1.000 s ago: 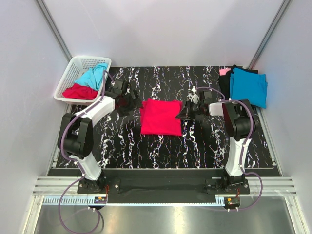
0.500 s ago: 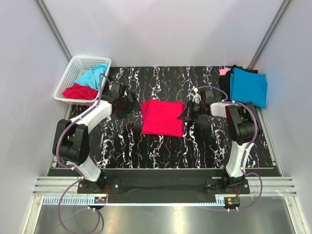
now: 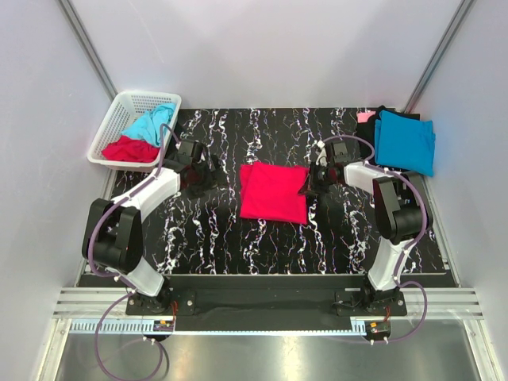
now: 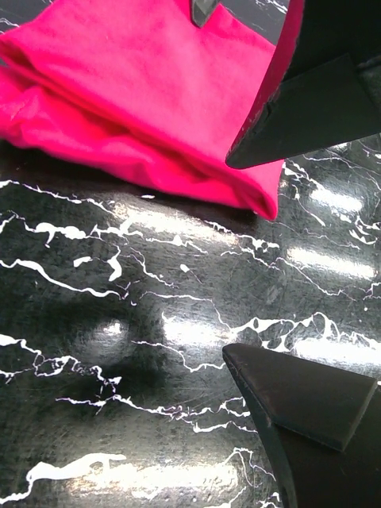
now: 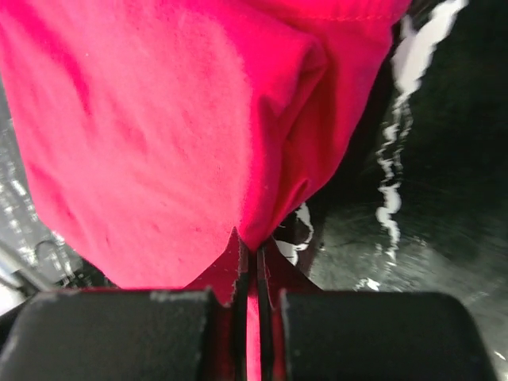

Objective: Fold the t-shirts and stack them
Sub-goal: Neatly place the folded tshirt to the corner

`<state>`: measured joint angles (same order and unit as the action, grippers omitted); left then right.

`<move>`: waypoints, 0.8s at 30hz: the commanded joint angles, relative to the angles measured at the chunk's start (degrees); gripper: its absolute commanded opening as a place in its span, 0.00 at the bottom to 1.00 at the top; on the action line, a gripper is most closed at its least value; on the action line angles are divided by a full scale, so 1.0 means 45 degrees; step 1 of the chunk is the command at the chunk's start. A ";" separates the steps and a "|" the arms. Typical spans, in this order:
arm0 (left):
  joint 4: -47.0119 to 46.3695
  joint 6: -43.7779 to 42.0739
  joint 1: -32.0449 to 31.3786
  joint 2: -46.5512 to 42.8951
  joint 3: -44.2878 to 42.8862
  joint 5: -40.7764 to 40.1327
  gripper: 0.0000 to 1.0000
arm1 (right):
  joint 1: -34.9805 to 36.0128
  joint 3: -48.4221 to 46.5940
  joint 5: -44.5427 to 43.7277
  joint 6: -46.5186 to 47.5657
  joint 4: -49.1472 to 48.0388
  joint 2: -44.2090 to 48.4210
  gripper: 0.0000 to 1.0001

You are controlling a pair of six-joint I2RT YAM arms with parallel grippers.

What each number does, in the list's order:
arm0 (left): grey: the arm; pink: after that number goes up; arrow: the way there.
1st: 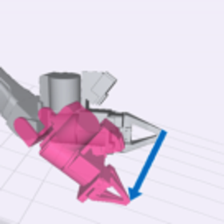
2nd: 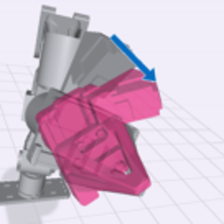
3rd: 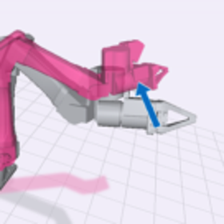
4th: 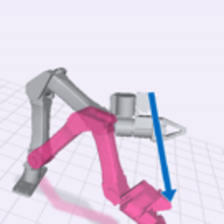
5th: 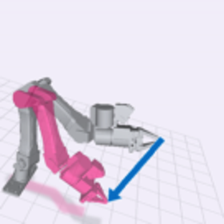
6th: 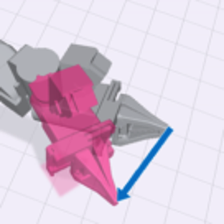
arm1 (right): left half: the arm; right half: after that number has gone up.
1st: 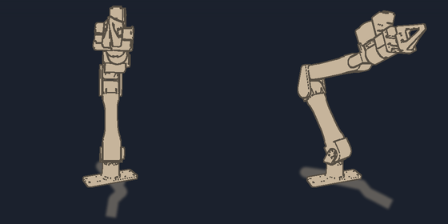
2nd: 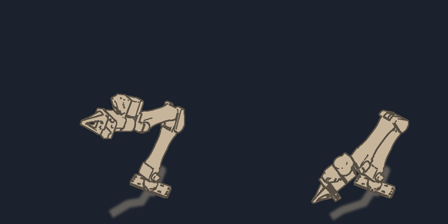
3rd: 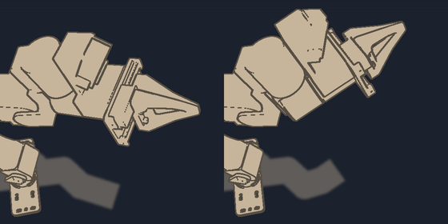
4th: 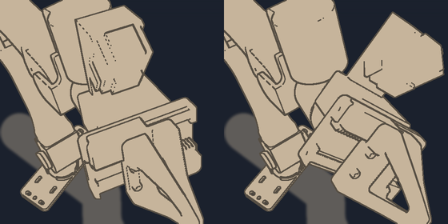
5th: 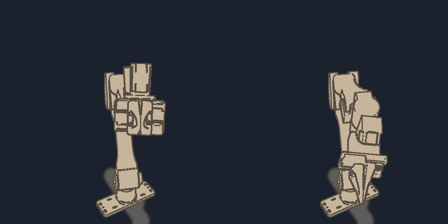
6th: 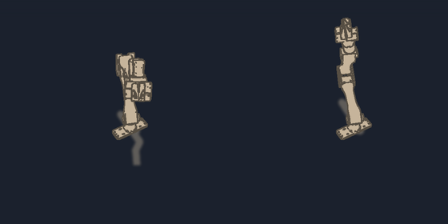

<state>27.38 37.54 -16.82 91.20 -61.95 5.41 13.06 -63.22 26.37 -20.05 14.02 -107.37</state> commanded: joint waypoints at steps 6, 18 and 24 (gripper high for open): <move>-0.0322 0.0017 0.0066 -0.0579 0.0154 0.0028 0.99 | 0.0184 -0.3406 -0.3066 0.1350 0.2447 0.0013 0.00; -0.0244 -0.0158 0.0066 -0.0715 0.0154 0.0399 0.99 | 0.0067 -0.8463 -0.6149 0.2639 0.5084 -0.1841 0.00; -0.0166 -0.0081 0.0066 -0.1008 0.0213 0.0672 0.99 | -0.0460 -1.1046 -0.7987 0.2522 0.6277 -0.2838 0.00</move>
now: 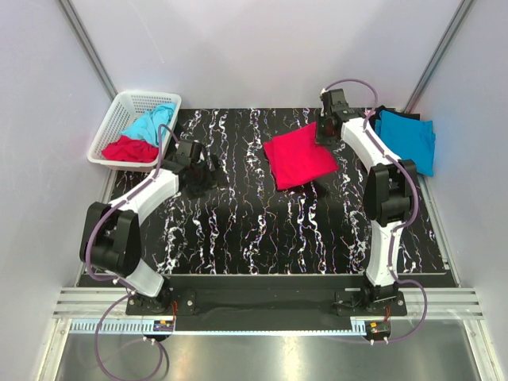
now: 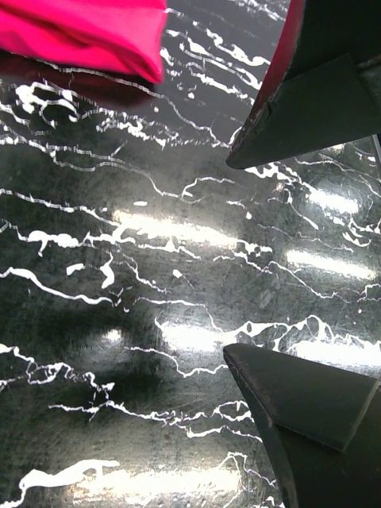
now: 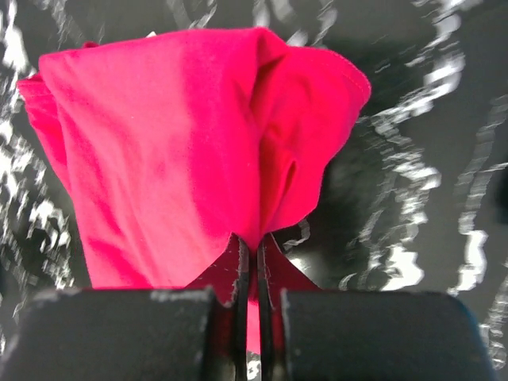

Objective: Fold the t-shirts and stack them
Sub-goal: Neatly place the folded tshirt to the corner

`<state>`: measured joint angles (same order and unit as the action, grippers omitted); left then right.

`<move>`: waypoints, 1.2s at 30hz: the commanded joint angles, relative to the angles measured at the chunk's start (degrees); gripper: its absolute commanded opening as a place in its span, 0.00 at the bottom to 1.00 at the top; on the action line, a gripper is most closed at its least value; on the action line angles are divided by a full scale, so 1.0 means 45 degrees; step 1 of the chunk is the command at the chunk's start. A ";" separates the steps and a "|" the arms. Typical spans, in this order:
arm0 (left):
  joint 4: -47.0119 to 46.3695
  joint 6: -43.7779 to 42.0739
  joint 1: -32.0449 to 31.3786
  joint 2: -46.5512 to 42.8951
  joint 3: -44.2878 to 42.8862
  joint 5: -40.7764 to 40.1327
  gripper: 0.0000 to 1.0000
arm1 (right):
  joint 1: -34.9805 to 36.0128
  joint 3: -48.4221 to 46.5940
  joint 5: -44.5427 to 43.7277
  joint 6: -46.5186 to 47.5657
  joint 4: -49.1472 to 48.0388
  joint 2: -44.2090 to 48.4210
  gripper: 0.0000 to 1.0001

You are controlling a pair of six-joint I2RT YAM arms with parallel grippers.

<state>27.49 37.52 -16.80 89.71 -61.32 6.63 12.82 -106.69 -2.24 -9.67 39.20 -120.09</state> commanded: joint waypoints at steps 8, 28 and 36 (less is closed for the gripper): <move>-0.0209 -0.0075 0.0041 -0.1069 0.0287 0.0596 0.99 | -0.1188 -0.3962 -0.3914 0.1055 0.1679 -0.0832 0.00; -0.0268 -0.0251 -0.0017 -0.0249 0.0151 0.0674 0.99 | -0.4781 -0.6466 -0.6456 0.2501 0.0996 -0.1496 0.00; -0.0307 -0.0232 -0.0115 -0.0209 0.0247 0.0694 0.99 | -0.5388 -0.5626 -0.7682 0.1798 0.0547 -0.0949 0.00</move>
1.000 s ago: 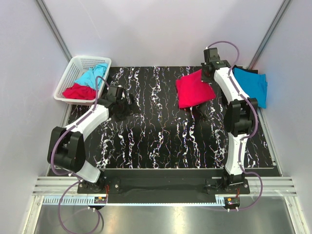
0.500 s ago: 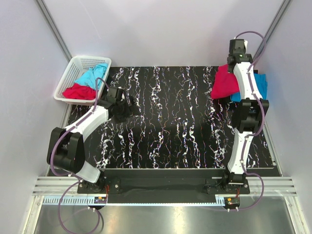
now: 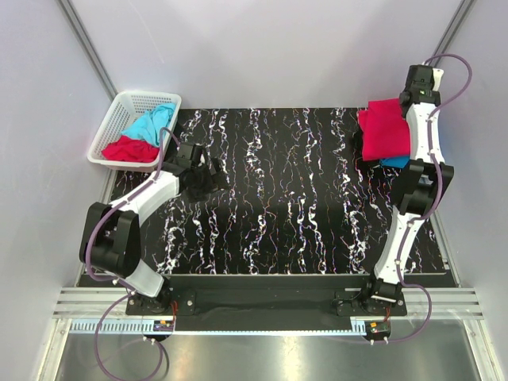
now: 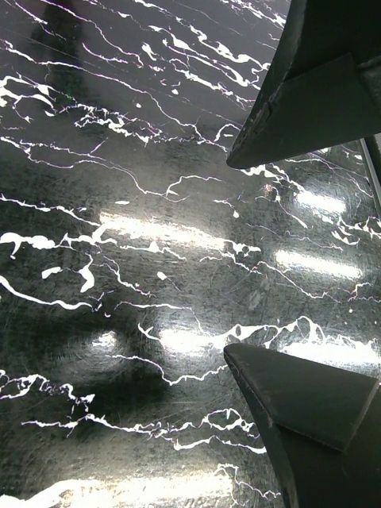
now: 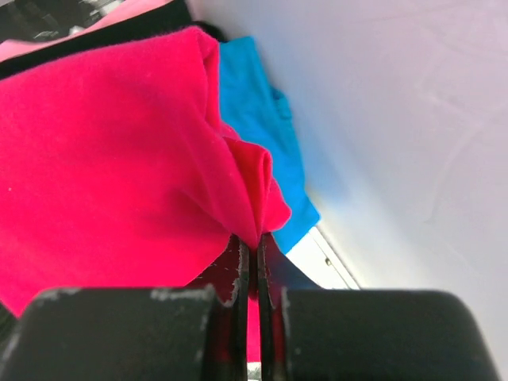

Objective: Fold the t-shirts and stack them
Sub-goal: Neatly place the folded tshirt to the corner

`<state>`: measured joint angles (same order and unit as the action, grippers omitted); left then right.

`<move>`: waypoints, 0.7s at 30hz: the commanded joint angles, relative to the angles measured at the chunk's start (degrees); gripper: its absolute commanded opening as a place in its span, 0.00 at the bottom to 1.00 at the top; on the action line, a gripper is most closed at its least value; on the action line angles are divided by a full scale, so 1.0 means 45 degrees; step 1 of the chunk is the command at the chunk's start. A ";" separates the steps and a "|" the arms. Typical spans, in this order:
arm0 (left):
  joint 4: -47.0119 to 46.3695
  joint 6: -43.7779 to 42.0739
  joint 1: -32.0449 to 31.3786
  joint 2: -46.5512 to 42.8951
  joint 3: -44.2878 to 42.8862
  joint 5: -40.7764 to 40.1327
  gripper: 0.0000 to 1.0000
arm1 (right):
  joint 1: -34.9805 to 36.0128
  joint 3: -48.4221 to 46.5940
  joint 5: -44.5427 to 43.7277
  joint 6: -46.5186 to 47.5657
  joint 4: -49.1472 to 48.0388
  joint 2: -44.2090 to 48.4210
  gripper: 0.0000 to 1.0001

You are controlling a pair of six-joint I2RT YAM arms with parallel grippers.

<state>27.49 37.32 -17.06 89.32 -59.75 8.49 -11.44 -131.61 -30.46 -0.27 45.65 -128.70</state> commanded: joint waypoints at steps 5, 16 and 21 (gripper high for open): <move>-0.0288 -0.0207 -0.0096 -0.0278 -0.0024 0.0203 0.99 | -0.0094 0.0242 -0.2371 -0.0407 -0.1042 0.0925 0.00; -0.0326 -0.0266 -0.0115 -0.0317 0.0074 0.0144 0.99 | -0.0562 0.0555 -0.4969 -0.1071 -0.1023 0.0476 0.00; -0.0307 -0.0266 -0.0135 -0.0239 0.0054 0.0164 0.99 | -0.0758 0.0146 -0.4598 -0.1500 -0.0594 -0.0030 0.00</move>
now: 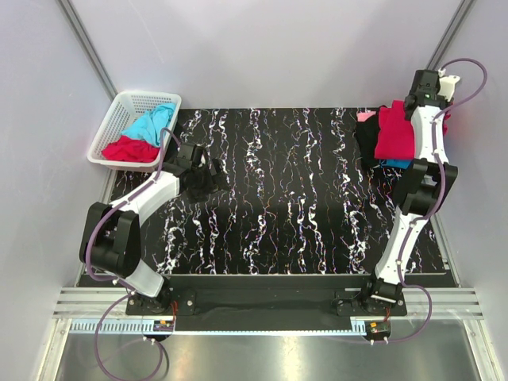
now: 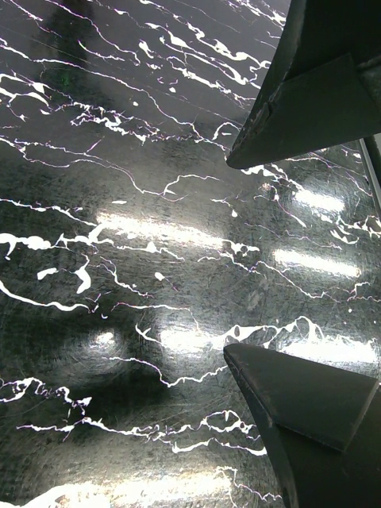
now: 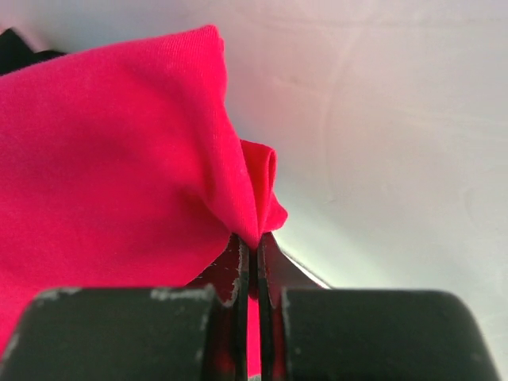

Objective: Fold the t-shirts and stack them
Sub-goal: Neatly place the folded tshirt to the corner

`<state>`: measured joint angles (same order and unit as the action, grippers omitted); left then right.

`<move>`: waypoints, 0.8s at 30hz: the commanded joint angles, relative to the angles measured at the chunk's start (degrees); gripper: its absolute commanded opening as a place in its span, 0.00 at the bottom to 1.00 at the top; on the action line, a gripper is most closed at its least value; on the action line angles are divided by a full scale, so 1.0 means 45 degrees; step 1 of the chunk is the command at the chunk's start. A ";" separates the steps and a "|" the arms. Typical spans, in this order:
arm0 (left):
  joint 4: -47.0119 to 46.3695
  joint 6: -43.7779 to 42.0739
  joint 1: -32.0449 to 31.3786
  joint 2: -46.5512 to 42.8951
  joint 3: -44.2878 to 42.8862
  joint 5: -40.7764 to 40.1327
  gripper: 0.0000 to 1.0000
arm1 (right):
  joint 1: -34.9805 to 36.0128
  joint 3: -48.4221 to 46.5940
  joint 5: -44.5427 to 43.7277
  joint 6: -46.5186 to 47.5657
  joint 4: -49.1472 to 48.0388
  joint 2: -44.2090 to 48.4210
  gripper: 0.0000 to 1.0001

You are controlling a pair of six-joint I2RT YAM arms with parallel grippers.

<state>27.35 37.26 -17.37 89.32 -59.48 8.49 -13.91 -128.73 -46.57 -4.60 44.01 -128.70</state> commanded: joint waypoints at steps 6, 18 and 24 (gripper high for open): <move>-0.0258 -0.0310 -0.0067 -0.0317 0.0094 0.0144 0.99 | -0.0209 -0.1764 -0.0222 -0.1360 0.1527 -0.1221 0.52; -0.0278 -0.0291 -0.0125 -0.0278 0.0015 0.0047 0.99 | 0.0141 -0.2468 0.2377 -0.2064 0.2095 -0.0209 0.59; -0.0259 -0.0174 -0.0242 -0.0473 0.0035 -0.0206 0.99 | 0.2149 -0.1553 0.2243 -0.1400 0.2426 0.0768 0.73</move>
<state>27.38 36.88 -17.98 89.32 -59.42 8.38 -10.31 -136.46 -37.30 -12.03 53.52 -132.09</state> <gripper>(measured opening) 0.985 0.709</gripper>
